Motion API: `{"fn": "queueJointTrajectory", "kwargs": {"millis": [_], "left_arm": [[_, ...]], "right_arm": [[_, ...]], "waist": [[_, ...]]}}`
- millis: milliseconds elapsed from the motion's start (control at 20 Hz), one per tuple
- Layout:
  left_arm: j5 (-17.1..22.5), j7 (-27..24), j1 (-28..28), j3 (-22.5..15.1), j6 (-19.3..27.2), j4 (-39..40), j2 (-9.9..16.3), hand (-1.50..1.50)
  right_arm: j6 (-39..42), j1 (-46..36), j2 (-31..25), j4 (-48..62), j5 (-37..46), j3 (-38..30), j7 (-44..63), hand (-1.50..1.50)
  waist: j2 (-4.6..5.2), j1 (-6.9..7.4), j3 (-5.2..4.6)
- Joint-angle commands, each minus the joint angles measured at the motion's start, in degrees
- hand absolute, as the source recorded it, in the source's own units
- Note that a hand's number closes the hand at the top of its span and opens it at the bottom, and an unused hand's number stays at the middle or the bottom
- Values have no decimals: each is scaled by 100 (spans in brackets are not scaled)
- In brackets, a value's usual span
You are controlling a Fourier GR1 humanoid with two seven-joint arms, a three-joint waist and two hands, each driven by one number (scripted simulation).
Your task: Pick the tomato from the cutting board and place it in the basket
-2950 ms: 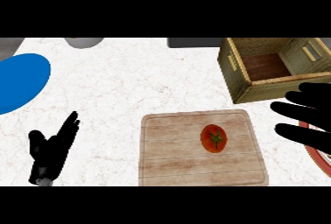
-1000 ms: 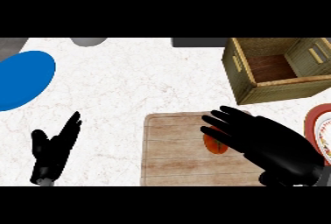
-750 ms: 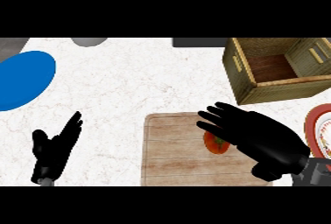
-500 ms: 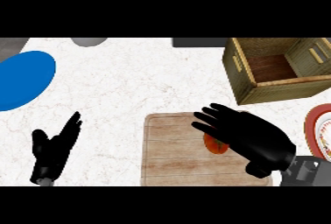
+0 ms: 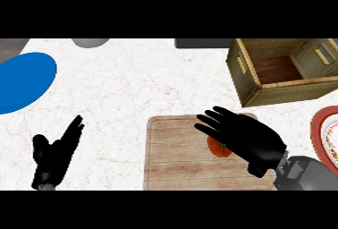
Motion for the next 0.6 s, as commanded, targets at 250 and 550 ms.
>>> {"fn": "queueJointTrajectory", "kwargs": {"millis": [250,550], "left_arm": [[-62,331,59,32,-97,599,-59,0],[-205,452,221,-58,15,334,-171,0]], "right_arm": [[-671,180,478,719,546,285,-213,-150],[-930,125,503,1165,678,133,-528,-150]], "waist": [[74,-13,-86],[71,13,-84]]}}
